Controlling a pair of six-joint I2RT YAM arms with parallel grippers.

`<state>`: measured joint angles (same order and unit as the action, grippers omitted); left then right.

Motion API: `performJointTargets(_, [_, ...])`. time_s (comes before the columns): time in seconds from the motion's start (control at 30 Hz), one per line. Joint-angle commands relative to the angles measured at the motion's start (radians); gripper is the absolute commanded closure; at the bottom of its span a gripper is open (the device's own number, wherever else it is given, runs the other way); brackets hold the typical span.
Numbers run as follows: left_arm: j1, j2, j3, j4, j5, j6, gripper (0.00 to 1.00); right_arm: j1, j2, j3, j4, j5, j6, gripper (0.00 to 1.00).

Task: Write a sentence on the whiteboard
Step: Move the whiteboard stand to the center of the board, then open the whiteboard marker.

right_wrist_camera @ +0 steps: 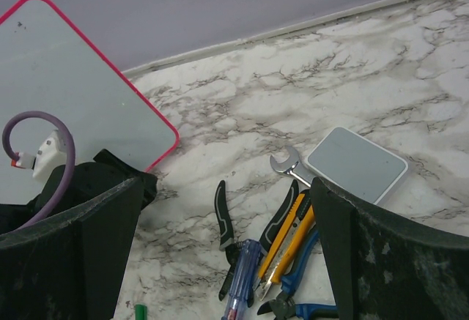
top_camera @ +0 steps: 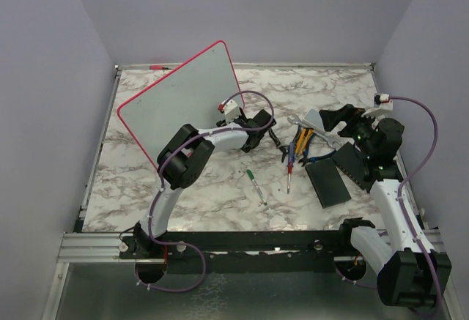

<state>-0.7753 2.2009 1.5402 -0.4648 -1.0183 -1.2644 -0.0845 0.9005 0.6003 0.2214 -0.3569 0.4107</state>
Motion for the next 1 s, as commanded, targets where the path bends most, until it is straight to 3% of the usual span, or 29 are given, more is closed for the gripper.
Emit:
performJointTargets(0.0, [-0.023, -0.053, -0.027, 0.018, -0.039, 0.000, 0.38, -0.002, -0.006, 0.002, -0.019, 0.012, -0.015, 0.00])
performJointTargets(0.13, [-0.044, -0.083, -0.046, 0.020, -0.085, 0.017, 0.25, -0.003, -0.006, 0.005, -0.022, 0.010, -0.016, 0.00])
performJointTargets(0.4, [-0.106, -0.196, -0.100, 0.020, -0.150, 0.096, 0.08, -0.003, -0.012, 0.019, -0.040, 0.015, -0.034, 0.00])
performJointTargets(0.53, [-0.125, -0.281, -0.132, 0.020, -0.093, 0.191, 0.01, -0.003, -0.007, 0.028, -0.053, 0.086, 0.009, 0.00])
performJointTargets(0.73, [-0.125, -0.427, -0.188, 0.044, 0.078, 0.459, 0.01, -0.003, 0.037, 0.069, -0.126, 0.023, 0.073, 0.03])
performJointTargets(0.87, [-0.113, -0.507, -0.202, 0.049, 0.301, 0.715, 0.01, 0.008, 0.068, 0.090, -0.217, -0.035, 0.051, 0.10])
performJointTargets(0.97, [-0.092, -0.584, -0.224, 0.042, 0.487, 0.827, 0.01, 0.064, 0.078, 0.111, -0.337, -0.021, 0.023, 0.12])
